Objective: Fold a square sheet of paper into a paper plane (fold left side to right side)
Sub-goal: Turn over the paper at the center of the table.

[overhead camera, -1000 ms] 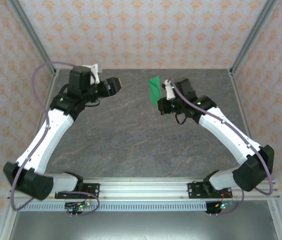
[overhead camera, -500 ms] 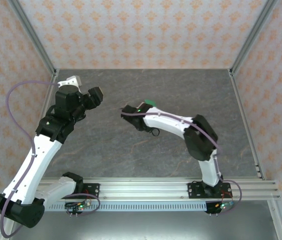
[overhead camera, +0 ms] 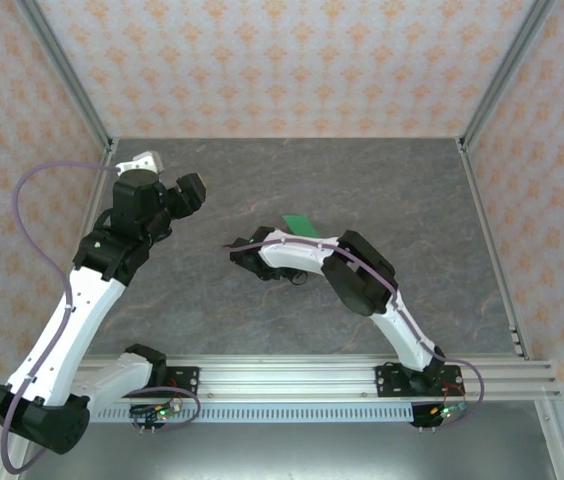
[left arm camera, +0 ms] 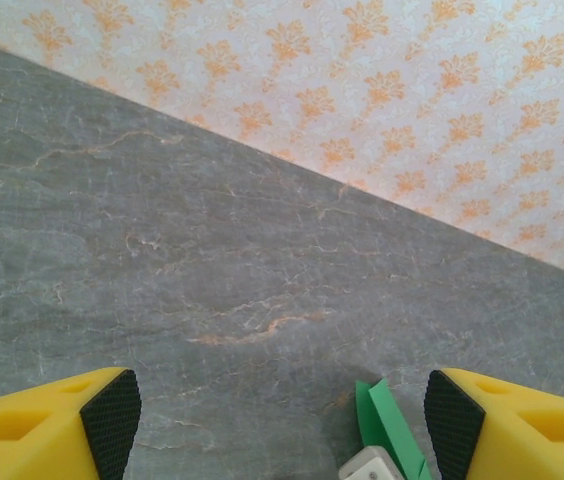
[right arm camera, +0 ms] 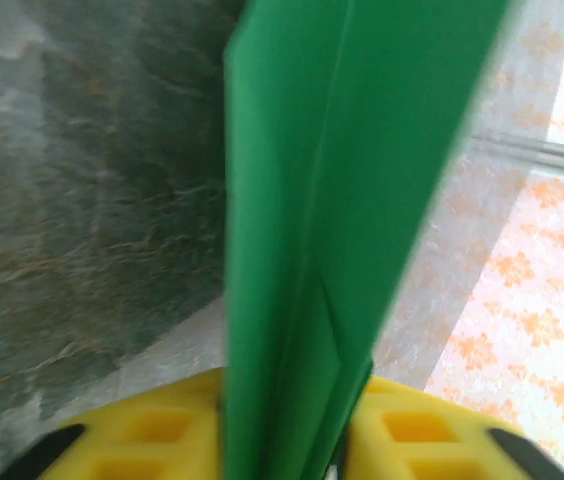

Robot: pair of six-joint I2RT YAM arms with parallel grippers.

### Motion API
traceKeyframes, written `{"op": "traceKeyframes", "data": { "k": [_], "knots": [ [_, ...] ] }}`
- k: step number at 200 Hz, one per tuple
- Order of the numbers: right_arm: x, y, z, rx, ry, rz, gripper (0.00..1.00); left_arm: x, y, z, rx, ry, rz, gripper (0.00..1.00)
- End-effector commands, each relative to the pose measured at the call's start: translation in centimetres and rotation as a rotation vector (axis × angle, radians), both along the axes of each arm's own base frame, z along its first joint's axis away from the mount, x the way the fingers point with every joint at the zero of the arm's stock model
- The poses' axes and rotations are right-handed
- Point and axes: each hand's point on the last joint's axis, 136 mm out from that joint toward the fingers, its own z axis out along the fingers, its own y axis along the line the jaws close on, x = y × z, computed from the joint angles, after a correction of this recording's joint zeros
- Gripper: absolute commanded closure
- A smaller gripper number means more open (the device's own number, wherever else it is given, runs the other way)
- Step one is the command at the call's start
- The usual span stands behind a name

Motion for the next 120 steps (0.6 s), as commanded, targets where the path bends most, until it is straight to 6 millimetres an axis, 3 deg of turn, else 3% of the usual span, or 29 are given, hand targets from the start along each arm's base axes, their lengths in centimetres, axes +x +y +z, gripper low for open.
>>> {"op": "traceKeyframes", "data": {
  "k": [1, 27, 45, 63, 97, 120],
  "knots": [
    [-1.4, 0.7, 0.5, 0.077, 0.072, -0.001, 0.59, 0.1, -0.2, -0.9, -0.003, 0.03, -0.003, 0.22],
    [-2.1, 1.2, 2.1, 0.203, 0.071, -0.001, 0.39, 0.7, -1.2, -1.8, -0.043, 0.047, -0.03, 0.22],
    [-2.7, 1.6, 4.2, 0.323, 0.05, 0.007, 0.24, 1.4, -2.1, -2.9, -0.096, 0.072, -0.046, 0.22],
    [-3.4, 2.0, 6.4, 0.469, 0.041, 0.021, 0.15, 2.3, -3.5, -4.7, -0.147, 0.118, -0.08, 0.21],
    [-2.3, 0.1, 11.0, 0.815, -0.046, -0.054, 0.07, 4.6, -8.8, -9.5, -0.306, 0.266, -0.247, 0.21],
    [0.1, -2.0, 13.6, 1.164, -0.14, -0.159, 0.01, 5.8, -13.1, -12.5, -0.355, 0.345, -0.36, 0.21]
  ]
}}
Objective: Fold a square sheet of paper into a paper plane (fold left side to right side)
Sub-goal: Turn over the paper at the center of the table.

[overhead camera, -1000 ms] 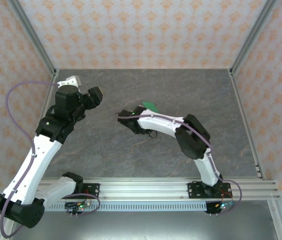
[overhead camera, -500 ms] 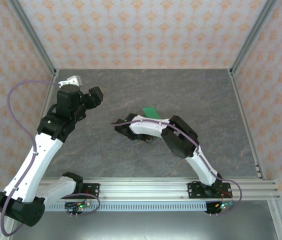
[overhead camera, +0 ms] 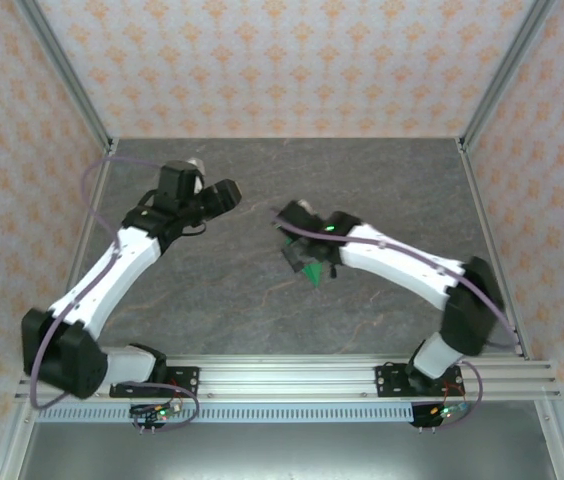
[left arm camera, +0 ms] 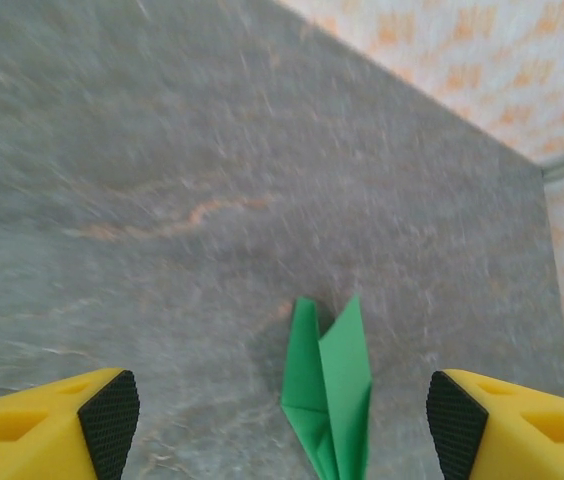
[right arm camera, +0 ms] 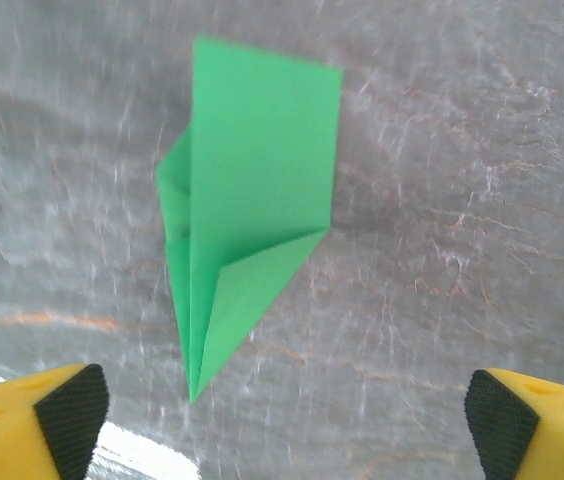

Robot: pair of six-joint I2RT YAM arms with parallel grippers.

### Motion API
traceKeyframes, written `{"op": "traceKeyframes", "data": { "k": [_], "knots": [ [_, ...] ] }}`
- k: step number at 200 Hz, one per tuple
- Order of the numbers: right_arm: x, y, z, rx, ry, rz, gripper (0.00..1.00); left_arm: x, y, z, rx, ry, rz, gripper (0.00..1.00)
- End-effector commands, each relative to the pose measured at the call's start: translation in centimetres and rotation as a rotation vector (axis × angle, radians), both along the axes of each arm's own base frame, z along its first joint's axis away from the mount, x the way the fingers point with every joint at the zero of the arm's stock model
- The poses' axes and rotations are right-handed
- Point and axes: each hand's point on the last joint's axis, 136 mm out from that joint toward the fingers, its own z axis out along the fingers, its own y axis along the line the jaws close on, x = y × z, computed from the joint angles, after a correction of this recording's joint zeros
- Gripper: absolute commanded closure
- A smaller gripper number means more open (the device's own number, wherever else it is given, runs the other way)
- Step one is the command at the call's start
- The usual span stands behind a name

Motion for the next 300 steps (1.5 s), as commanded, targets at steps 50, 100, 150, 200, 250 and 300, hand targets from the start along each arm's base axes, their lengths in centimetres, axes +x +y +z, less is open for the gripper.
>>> {"op": "traceKeyframes", "data": {
  "k": [50, 100, 150, 200, 250, 300],
  "knots": [
    [5.8, -5.9, 1.6, 0.894, -0.062, -0.35, 0.0, 2.8, -11.8, -8.1, -0.164, 0.193, -0.251, 0.25],
    [5.6, -8.2, -0.7, 1.019, -0.007, -0.443, 0.0, 4.6, -14.8, -12.5, -0.247, 0.266, -0.307, 0.29],
    [5.4, -8.2, -1.2, 1.025, 0.051, -0.399, 0.07, 5.5, -16.3, -13.9, -0.321, 0.252, -0.338, 0.57],
    [5.8, -6.3, -2.2, 1.007, 0.154, -0.272, 0.25, 4.6, -16.0, -13.5, -0.328, 0.22, -0.405, 0.87],
    [6.7, -3.1, -2.6, 1.06, 0.25, -0.053, 0.29, 2.8, -13.6, -10.1, -0.342, 0.094, -0.53, 0.99],
    [8.3, -0.4, -2.4, 1.194, 0.331, 0.102, 0.28, -0.3, -12.9, -8.2, -0.346, 0.032, -0.714, 1.0]
  ]
}}
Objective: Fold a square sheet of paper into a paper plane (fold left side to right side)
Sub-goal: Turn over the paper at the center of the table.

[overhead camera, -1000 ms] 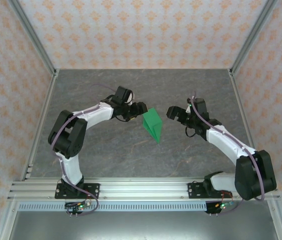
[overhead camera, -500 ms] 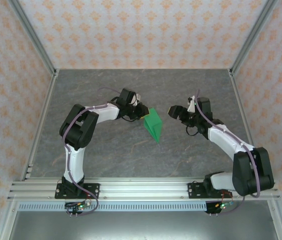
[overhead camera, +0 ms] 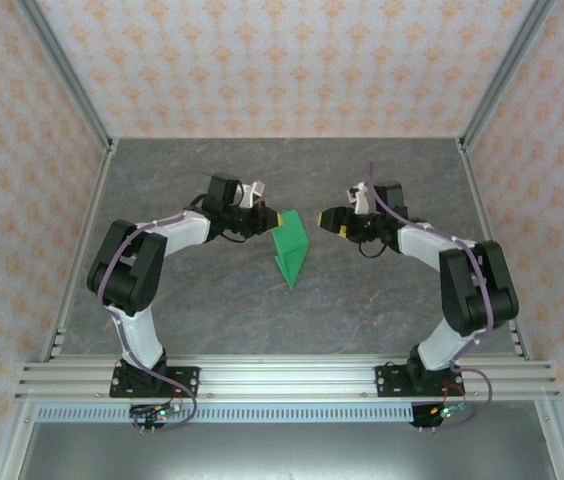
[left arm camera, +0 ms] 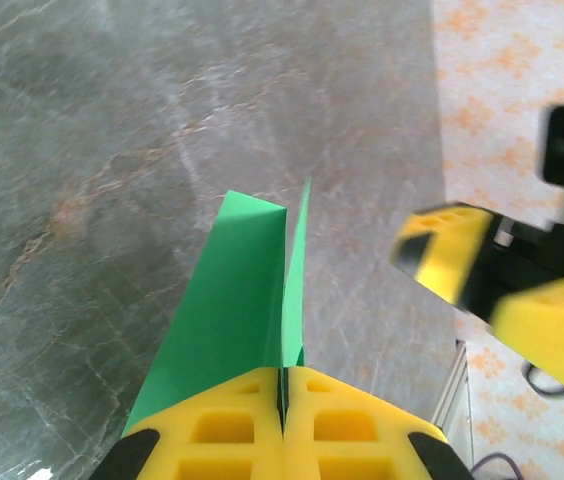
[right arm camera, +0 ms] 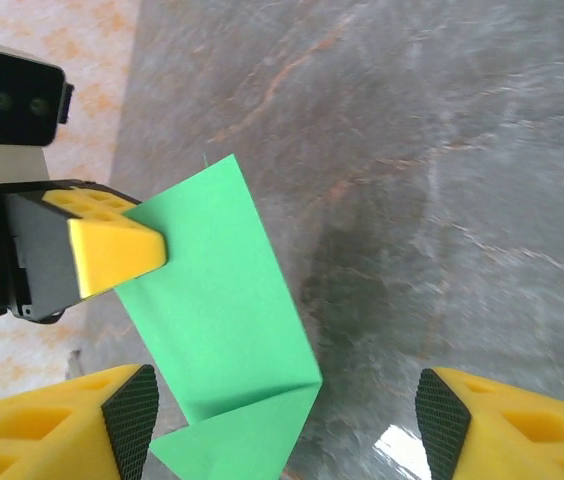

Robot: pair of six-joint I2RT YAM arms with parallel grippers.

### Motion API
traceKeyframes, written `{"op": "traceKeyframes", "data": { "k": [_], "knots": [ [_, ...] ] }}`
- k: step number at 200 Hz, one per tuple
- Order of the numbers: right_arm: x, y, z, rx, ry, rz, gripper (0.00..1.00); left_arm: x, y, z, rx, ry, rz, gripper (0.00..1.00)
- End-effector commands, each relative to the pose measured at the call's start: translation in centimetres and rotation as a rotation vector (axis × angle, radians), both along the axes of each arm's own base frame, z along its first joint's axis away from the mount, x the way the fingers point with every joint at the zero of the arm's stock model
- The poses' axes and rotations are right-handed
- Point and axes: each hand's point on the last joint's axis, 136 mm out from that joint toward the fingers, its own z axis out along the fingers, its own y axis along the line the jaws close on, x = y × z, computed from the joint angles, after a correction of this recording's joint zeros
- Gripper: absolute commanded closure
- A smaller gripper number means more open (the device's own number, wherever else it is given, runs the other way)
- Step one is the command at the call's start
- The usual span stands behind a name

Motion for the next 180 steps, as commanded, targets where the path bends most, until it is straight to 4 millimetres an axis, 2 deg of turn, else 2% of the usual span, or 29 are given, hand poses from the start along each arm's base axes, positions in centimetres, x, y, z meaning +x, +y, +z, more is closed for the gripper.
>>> {"op": "traceKeyframes", "data": {
  "k": [1, 36, 91, 139, 180],
  "knots": [
    [0.9, 1.9, 2.5, 0.126, -0.096, 0.125, 0.28, -2.2, -1.0, 2.0, -0.037, -0.102, -0.156, 1.0],
    [0.7, 3.0, 2.6, 0.192, -0.081, 0.21, 0.28, -2.7, -1.1, 2.7, -0.053, -0.123, -0.183, 1.0],
    [-0.2, 4.9, 0.9, 0.211, -0.013, 0.29, 0.32, -2.8, -1.3, 3.0, -0.07, -0.127, -0.201, 1.0],
    [-1.1, 5.4, 0.7, 0.219, -0.001, 0.332, 0.43, -2.8, -1.3, 2.6, -0.06, -0.114, -0.201, 1.0],
    [-1.9, 5.2, 0.3, 0.196, 0.008, 0.361, 0.6, -2.6, -1.3, 1.8, -0.048, -0.086, -0.195, 1.0]
  ]
}}
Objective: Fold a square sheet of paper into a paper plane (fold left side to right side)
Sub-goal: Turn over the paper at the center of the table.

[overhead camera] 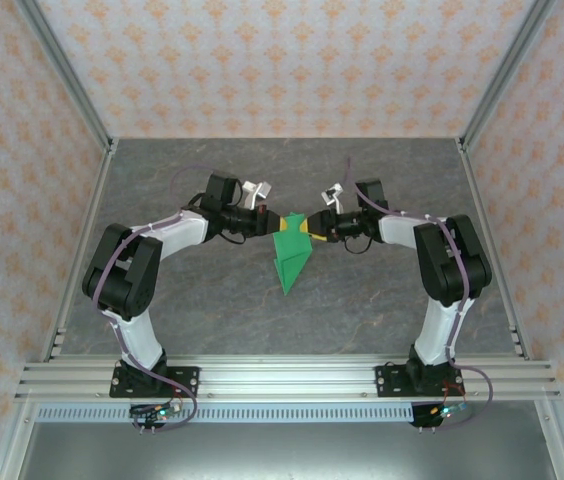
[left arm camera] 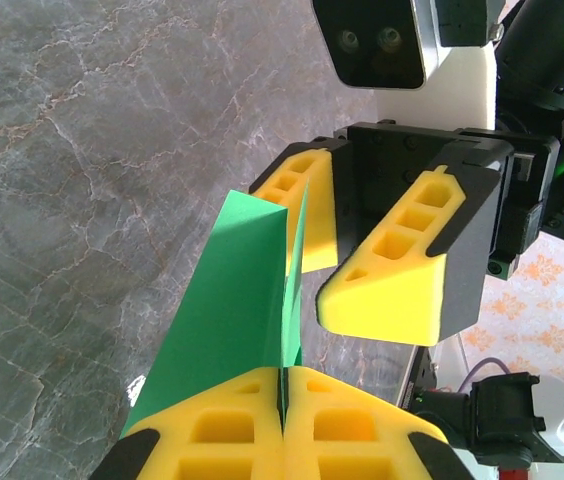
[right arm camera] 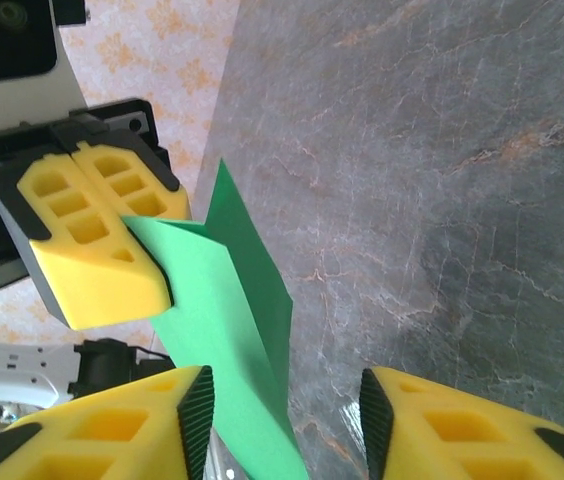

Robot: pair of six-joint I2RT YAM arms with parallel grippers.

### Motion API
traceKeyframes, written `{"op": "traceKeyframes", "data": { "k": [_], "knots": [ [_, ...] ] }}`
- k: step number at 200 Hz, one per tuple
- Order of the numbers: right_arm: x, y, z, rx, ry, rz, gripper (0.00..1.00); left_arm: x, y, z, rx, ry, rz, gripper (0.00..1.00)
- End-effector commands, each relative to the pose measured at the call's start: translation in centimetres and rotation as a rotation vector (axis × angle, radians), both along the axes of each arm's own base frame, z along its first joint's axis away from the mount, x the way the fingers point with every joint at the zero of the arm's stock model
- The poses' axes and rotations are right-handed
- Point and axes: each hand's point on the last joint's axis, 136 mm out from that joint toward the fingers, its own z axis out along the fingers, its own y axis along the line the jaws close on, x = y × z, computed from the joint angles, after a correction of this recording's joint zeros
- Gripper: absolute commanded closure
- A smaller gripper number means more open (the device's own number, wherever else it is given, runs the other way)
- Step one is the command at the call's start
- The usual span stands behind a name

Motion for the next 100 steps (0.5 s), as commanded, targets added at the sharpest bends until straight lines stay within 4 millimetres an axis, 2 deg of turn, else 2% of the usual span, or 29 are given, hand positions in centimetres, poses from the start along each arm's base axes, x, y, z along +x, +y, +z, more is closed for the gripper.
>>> {"op": "traceKeyframes", "data": {
  "k": [1, 40, 63, 77, 100],
  "knots": [
    [-0.4, 0.3, 1.0, 0.017, -0.052, 0.058, 0.61, -0.3, -0.3, 0.0, -0.001, 0.003, -0.026, 1.0],
    [-0.9, 0.0, 0.4, -0.015, -0.044, 0.071, 0.82, -0.1, -0.3, -0.8, 0.012, 0.023, -0.021, 0.99],
    [-0.7, -0.2, 0.4, -0.043, -0.05, 0.046, 0.95, 0.2, 0.0, -0.7, 0.034, 0.03, -0.009, 0.75],
    [-0.6, -0.4, 0.4, -0.063, -0.05, 0.024, 0.99, 0.5, 0.6, -0.5, 0.083, 0.019, 0.019, 0.55],
    [-0.2, -1.1, -0.7, -0.138, -0.01, -0.038, 1.0, 1.6, 2.5, -0.1, 0.211, -0.008, 0.114, 0.4]
  ]
}}
